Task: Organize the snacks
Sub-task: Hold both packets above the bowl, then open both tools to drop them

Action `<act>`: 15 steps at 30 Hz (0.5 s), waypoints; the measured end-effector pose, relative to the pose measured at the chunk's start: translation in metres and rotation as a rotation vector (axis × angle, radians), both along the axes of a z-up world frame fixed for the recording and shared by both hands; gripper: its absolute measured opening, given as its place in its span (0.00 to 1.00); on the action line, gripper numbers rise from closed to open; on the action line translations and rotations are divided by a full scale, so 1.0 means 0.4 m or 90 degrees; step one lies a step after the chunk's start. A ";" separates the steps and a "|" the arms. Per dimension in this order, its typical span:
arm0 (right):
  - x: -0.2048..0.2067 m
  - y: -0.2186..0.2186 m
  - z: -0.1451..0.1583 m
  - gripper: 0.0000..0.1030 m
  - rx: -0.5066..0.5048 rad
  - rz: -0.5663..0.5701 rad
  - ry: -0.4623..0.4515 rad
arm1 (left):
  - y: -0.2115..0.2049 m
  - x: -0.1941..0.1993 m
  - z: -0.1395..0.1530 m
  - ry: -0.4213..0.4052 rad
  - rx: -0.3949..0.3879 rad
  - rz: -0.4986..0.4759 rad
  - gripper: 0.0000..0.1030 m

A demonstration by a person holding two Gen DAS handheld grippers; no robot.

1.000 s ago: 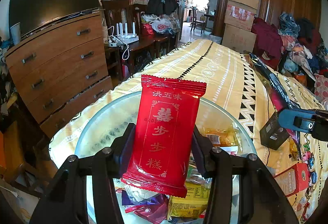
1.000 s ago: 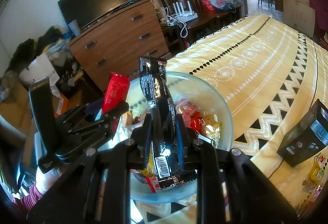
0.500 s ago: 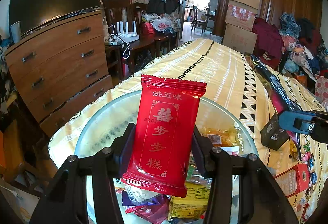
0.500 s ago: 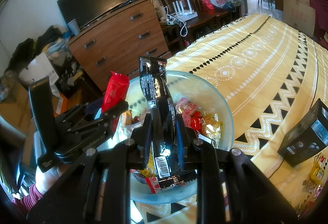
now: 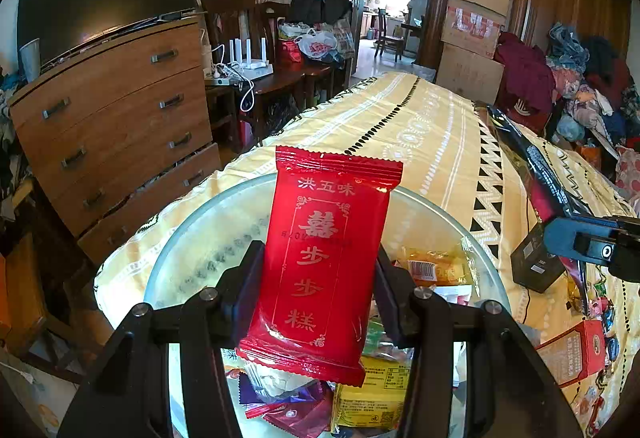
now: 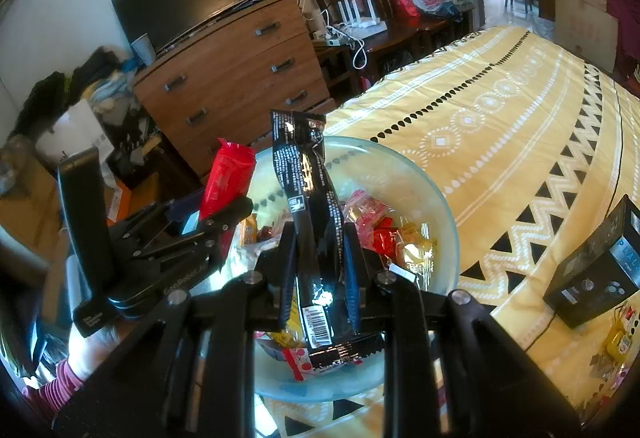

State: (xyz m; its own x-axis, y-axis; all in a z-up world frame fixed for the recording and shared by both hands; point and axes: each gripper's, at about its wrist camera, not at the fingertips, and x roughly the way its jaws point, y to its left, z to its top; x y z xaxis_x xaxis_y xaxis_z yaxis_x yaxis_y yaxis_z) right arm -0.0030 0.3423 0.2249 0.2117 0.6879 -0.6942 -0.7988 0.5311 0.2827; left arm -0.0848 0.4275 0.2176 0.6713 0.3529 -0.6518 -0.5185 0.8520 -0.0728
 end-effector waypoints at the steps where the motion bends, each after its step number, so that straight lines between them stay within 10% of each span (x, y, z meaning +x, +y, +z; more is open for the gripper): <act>1: 0.000 0.001 0.000 0.21 0.000 -0.001 0.000 | -0.002 -0.001 -0.002 0.001 0.000 0.000 0.51; 15: 0.001 0.023 -0.020 0.21 -0.014 0.010 0.005 | -0.009 -0.005 -0.020 0.019 -0.013 0.002 0.51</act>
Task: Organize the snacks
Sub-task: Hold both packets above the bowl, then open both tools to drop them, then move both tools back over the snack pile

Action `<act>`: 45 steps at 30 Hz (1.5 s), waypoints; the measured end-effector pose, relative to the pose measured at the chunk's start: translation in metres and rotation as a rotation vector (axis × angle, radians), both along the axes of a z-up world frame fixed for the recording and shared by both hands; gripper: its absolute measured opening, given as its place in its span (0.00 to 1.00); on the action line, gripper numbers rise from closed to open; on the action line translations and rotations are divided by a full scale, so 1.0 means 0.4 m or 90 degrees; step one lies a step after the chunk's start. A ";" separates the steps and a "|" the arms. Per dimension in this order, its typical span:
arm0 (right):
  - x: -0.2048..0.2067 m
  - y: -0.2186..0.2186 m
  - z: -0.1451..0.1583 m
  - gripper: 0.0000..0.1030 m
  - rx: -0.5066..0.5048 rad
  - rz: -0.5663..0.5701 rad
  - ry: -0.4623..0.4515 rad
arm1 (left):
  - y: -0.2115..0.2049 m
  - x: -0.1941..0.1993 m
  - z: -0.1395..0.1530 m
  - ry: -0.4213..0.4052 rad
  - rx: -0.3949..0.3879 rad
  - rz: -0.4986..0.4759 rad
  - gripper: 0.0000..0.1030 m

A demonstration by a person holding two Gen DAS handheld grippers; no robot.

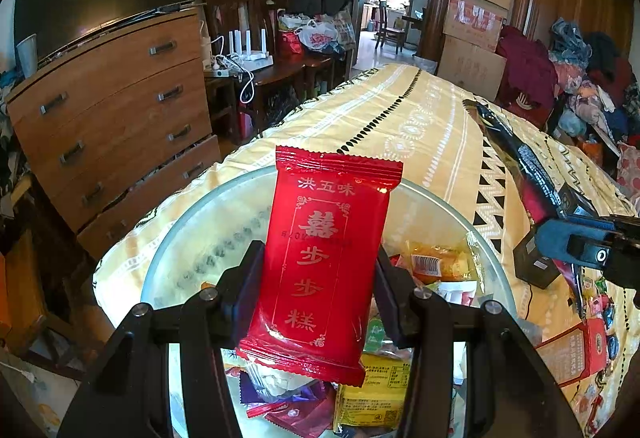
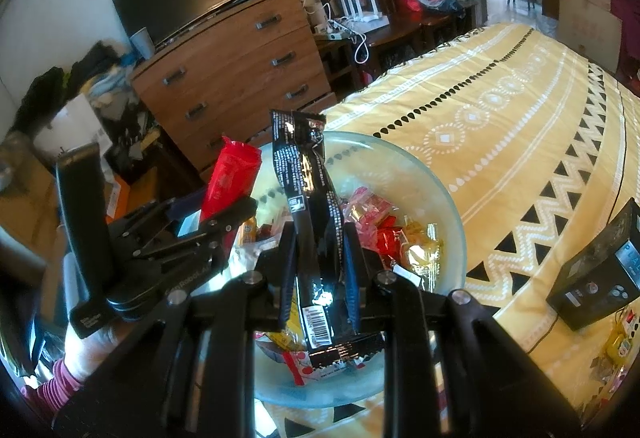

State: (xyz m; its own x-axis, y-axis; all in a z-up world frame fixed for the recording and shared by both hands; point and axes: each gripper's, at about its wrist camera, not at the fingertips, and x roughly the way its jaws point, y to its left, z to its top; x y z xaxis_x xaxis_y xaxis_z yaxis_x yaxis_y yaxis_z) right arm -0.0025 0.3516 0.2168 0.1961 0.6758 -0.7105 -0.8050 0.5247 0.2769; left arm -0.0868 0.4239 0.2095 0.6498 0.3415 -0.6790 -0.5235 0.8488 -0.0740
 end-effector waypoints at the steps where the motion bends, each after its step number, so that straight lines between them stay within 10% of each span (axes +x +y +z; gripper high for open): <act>1: -0.001 0.003 -0.001 0.21 -0.001 0.001 0.000 | -0.003 -0.002 -0.002 0.002 0.000 0.000 0.51; 25: -0.005 0.027 -0.009 0.30 -0.022 0.004 0.004 | 0.005 0.010 0.006 0.045 -0.022 0.026 0.59; 31: -0.043 0.008 0.028 0.45 -0.014 0.000 -0.056 | 0.018 -0.001 0.025 0.035 -0.007 0.072 0.78; 36: -0.108 -0.058 0.092 0.76 0.018 -0.020 -0.151 | -0.006 -0.030 0.065 0.018 0.033 0.102 0.89; 45: -0.194 -0.307 0.174 0.91 0.108 -0.118 -0.224 | -0.177 -0.051 0.148 -0.013 0.079 0.067 0.89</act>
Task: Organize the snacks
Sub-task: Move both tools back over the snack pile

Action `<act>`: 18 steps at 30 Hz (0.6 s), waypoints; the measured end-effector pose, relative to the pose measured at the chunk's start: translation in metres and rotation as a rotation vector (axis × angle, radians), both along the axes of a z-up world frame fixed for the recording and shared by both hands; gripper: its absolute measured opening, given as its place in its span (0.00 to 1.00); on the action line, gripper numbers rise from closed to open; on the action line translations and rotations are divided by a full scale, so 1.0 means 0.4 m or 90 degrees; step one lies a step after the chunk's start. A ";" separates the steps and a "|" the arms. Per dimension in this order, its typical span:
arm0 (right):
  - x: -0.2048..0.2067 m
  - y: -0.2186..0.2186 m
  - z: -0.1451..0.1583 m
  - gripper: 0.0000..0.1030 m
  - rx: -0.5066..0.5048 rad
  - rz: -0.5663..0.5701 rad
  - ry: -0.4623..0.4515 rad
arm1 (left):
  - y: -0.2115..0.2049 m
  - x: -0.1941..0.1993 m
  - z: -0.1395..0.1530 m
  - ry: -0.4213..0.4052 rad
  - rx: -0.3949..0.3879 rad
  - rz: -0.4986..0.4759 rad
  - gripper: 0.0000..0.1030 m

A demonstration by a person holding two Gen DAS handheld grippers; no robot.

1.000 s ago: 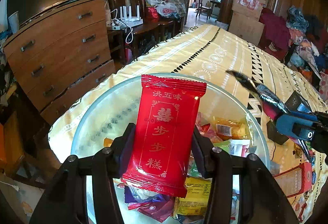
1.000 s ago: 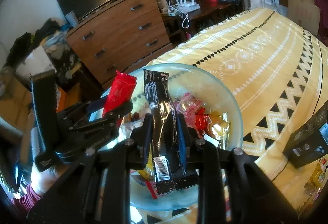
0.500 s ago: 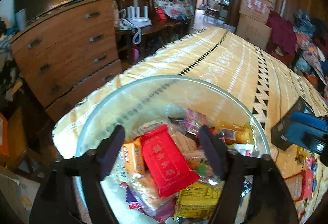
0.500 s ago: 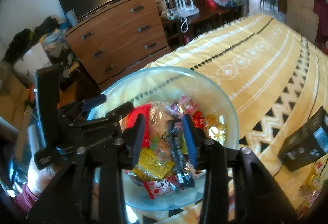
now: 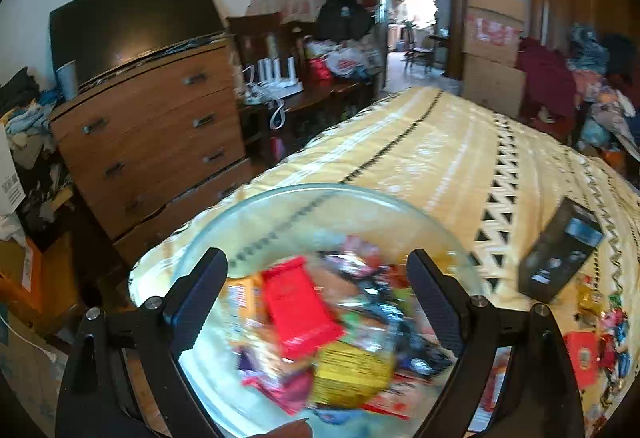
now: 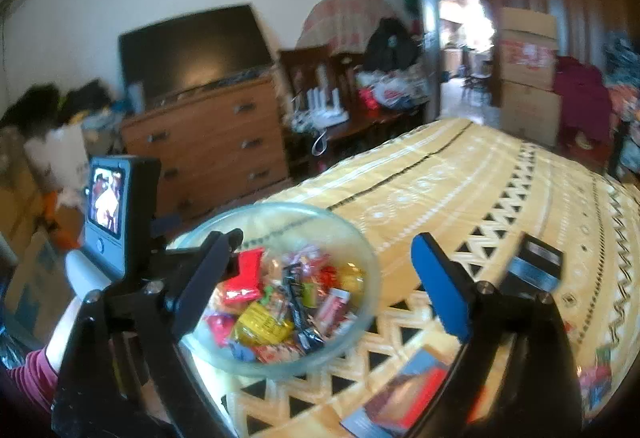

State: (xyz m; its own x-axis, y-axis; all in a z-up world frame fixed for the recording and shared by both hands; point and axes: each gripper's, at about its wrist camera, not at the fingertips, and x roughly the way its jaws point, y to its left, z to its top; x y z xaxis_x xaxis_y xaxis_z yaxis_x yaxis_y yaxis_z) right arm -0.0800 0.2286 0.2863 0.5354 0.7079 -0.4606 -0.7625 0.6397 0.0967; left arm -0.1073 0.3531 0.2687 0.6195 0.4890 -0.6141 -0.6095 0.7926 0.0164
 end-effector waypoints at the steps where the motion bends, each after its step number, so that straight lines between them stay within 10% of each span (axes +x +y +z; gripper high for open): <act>1: -0.004 -0.023 0.004 0.91 0.006 -0.009 -0.002 | -0.026 0.002 0.006 -0.002 0.003 -0.010 0.90; 18: -0.100 -0.658 -0.151 0.98 -0.023 -0.342 -0.017 | -0.781 0.093 -0.021 0.001 0.054 -0.376 0.99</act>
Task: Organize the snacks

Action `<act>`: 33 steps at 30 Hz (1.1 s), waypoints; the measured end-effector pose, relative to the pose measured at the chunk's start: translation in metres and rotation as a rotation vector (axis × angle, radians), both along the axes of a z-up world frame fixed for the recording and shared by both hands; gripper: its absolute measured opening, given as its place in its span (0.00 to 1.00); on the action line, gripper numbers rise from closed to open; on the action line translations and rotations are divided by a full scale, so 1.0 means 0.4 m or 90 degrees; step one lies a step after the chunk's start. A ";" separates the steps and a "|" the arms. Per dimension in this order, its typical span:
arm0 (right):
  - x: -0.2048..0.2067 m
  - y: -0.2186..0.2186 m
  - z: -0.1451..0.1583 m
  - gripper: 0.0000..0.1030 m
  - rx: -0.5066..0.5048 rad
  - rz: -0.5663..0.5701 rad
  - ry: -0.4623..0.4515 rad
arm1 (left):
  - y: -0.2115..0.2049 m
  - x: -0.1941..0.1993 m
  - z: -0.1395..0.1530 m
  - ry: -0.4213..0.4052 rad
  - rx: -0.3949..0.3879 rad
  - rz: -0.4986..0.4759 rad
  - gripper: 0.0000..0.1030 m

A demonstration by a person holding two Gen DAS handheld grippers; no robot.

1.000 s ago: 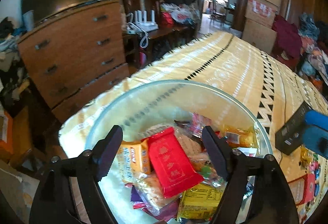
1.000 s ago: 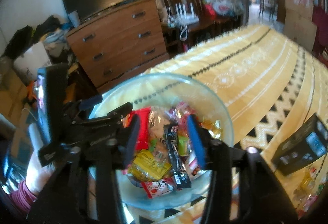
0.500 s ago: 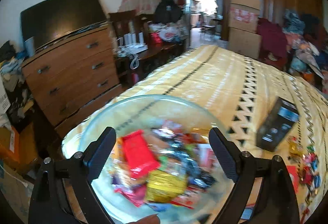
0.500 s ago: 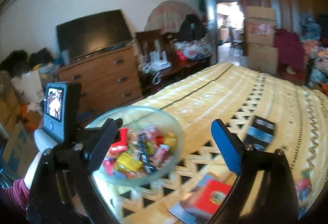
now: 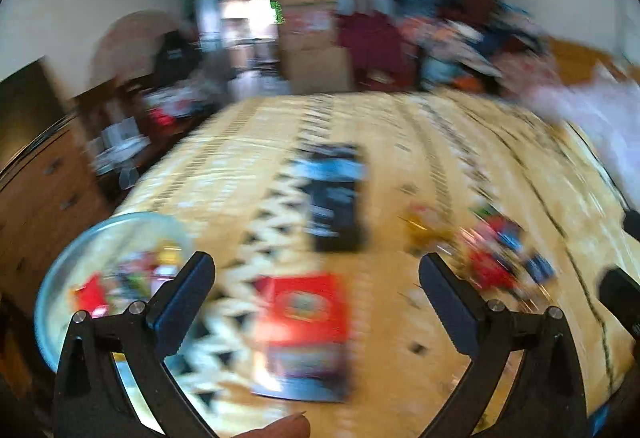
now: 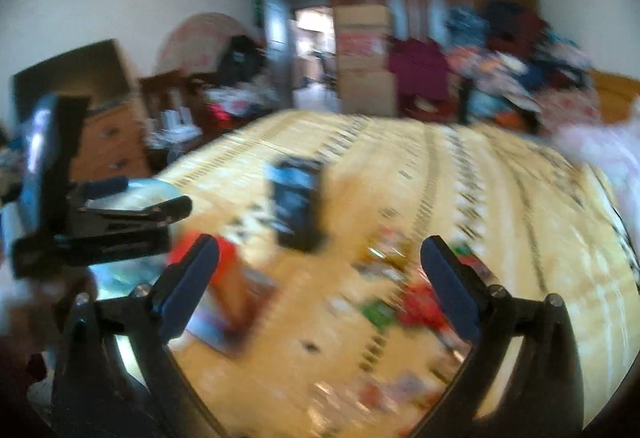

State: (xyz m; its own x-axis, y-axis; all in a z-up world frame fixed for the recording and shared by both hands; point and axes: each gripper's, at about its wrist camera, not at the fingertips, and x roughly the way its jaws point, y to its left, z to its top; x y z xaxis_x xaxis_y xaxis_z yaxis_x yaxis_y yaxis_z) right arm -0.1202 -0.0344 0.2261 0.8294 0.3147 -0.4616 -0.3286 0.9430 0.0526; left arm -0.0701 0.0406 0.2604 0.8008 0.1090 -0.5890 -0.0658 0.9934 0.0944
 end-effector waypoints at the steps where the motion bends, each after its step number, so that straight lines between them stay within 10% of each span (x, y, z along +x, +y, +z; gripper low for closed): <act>1: -0.003 -0.042 -0.024 0.98 -0.001 -0.023 0.014 | -0.064 -0.005 -0.022 0.004 0.004 -0.036 0.99; 9: -0.020 -0.309 -0.248 0.98 -0.026 -0.176 0.129 | -0.338 -0.015 -0.260 0.125 -0.022 -0.184 0.99; 21: 0.039 -0.507 -0.515 0.98 0.024 -0.189 0.243 | -0.258 0.082 -0.571 0.219 -0.022 -0.045 0.99; 33: 0.106 -0.538 -0.621 1.00 -0.003 -0.199 0.283 | -0.201 0.102 -0.642 0.204 -0.068 -0.011 1.00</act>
